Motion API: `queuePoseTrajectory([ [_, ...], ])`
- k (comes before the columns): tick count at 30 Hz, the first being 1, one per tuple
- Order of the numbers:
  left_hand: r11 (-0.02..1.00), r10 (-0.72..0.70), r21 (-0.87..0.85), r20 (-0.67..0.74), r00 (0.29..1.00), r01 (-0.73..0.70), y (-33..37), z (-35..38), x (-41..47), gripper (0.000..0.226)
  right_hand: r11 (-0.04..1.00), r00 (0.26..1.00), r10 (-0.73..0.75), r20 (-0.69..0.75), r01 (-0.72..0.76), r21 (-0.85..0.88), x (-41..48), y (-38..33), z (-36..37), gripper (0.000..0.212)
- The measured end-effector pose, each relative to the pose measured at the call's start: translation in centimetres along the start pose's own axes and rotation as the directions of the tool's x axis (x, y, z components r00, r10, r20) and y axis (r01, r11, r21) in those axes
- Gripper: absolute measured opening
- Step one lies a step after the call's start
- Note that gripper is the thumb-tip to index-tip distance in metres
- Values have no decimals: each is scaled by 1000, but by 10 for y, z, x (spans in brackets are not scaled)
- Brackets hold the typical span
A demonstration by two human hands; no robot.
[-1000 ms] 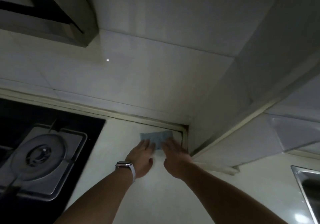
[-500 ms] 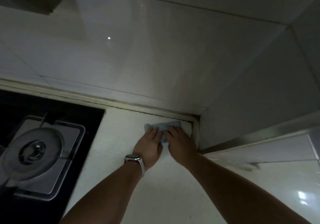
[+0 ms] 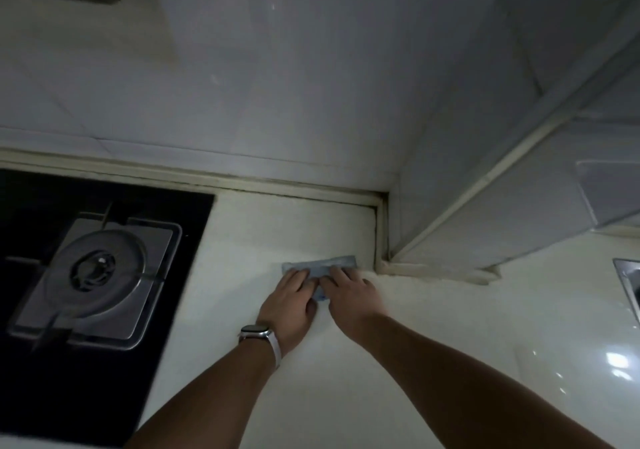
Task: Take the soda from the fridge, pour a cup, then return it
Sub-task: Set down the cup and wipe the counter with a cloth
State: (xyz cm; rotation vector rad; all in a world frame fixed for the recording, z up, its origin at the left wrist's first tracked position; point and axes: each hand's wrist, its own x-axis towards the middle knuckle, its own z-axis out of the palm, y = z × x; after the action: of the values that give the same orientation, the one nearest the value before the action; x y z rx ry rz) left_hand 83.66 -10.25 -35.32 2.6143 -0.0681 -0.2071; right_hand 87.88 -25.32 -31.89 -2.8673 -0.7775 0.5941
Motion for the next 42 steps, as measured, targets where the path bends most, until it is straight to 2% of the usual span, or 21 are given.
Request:
queuePoseTrajectory([
  [8, 1000, 9, -6, 50, 999, -9, 20, 20, -80, 44, 999, 999, -17, 33, 19, -33, -78, -18, 33, 44],
  [16, 996, 78, 29, 63, 995, -80, 38, 41, -152, 51, 1000, 999, -7, -38, 8, 23, -146, -27, 69, 42],
  [21, 990, 124, 62, 96, 988, -130, 46, 51, -181, 40, 998, 998, 29, -56, -26, 65, -187, -31, 86, 42],
  [26, 972, 194, 125, 70, 979, -201, 55, 72, -199, 36, 993, 991, 84, -102, -75, 88, -217, -27, 102, 43],
  [30, 949, 255, 168, 93, 962, -267, 74, 80, -207, 43, 995, 991, 67, -112, -57, 87, -238, -9, 108, 42],
  [38, 945, 255, 161, 185, 949, -285, 149, 106, -209, 42, 991, 987, 59, -147, -41, 127, -290, 53, 120, 42],
  [42, 923, 307, 173, 205, 929, -343, 189, 130, -202, 43, 989, 984, 68, -167, -44, 143, -321, 95, 124, 44],
])
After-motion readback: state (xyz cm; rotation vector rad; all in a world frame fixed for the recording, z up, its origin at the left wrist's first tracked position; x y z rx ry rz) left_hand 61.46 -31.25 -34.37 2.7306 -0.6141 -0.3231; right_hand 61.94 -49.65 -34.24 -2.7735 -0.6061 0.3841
